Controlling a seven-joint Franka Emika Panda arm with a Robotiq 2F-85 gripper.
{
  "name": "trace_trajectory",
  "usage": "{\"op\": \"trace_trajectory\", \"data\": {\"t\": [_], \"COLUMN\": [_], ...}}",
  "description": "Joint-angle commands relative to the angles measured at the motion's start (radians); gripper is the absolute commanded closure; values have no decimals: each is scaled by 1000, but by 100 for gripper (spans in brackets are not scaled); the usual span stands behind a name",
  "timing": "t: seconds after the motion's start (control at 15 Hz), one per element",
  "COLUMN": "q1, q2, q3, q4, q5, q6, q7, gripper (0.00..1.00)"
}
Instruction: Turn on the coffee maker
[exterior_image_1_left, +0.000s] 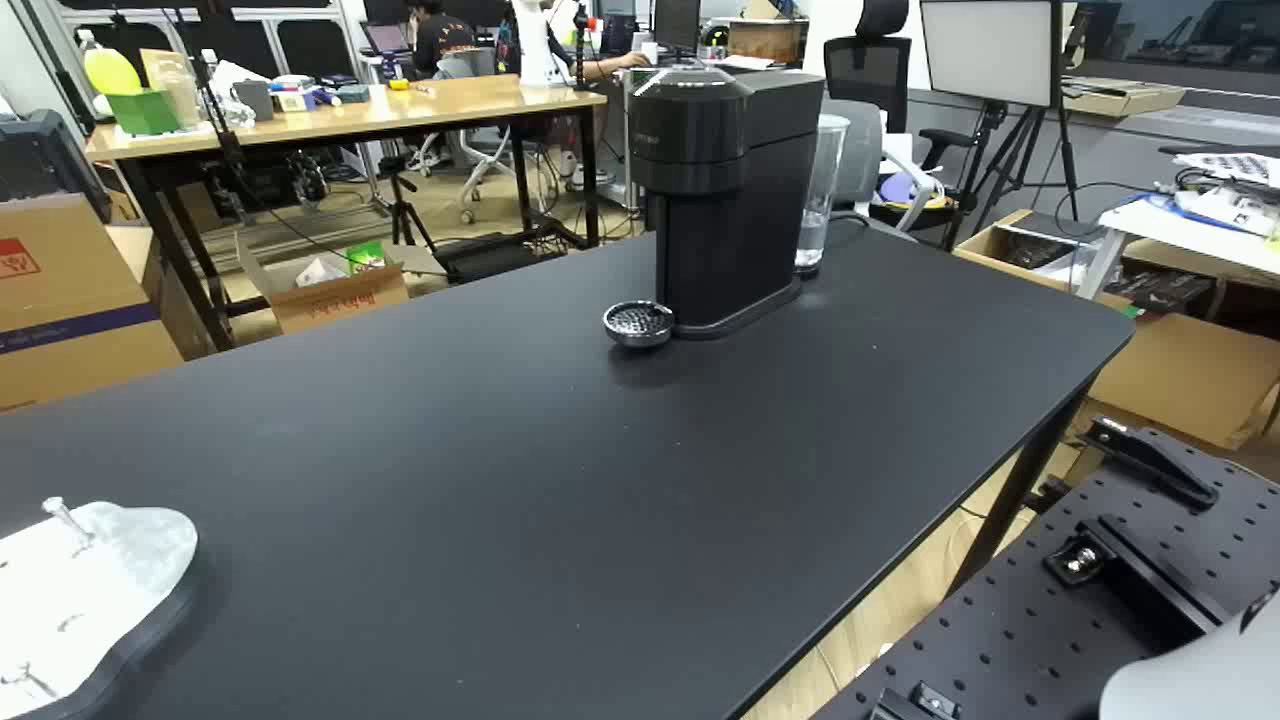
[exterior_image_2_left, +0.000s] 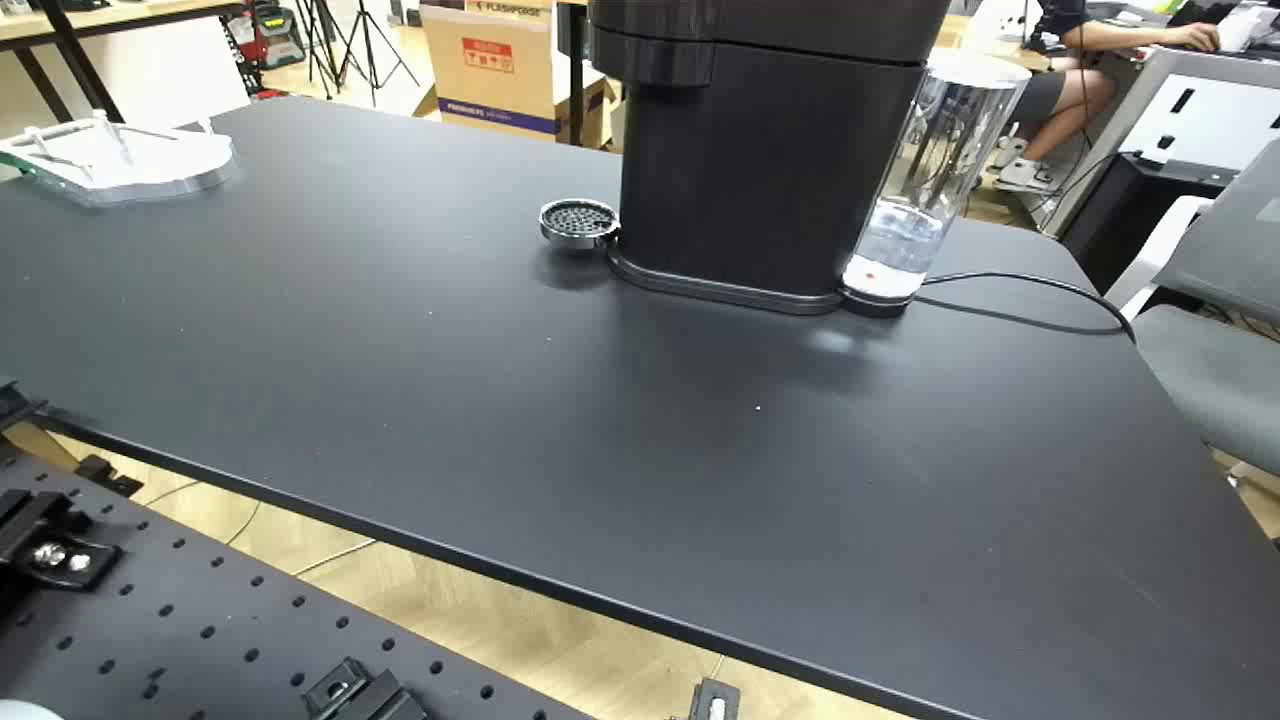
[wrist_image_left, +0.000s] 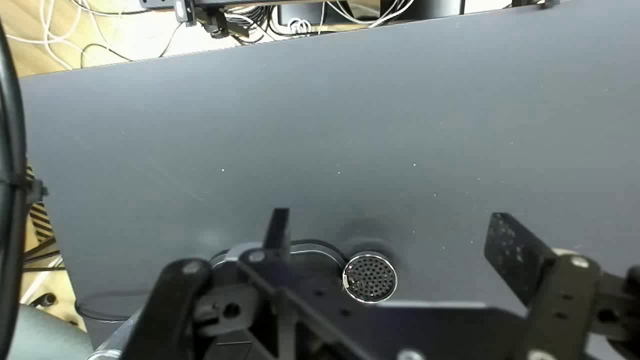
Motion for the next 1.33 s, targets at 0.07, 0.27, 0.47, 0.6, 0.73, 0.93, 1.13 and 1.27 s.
{"op": "trace_trajectory", "data": {"t": [0.07, 0.27, 0.47, 0.6, 0.73, 0.93, 1.13, 1.27], "q1": [16, 16, 16, 16, 16, -13, -39, -45], "q2": [2, 0, 0, 0, 0, 49, 136, 208], "q3": [-12, -12, -12, -12, -12, -34, -73, -98], "q4": [3, 3, 3, 3, 3, 12, 48, 80], "q5": [-7, -7, -7, -7, -7, -16, -17, -14], "q6": [-1, 0, 0, 0, 0, 80, 180, 245], "q7": [8, 8, 8, 8, 8, 30, 11, -17], "gripper": [0, 0, 0, 0, 0, 0, 0, 25]}}
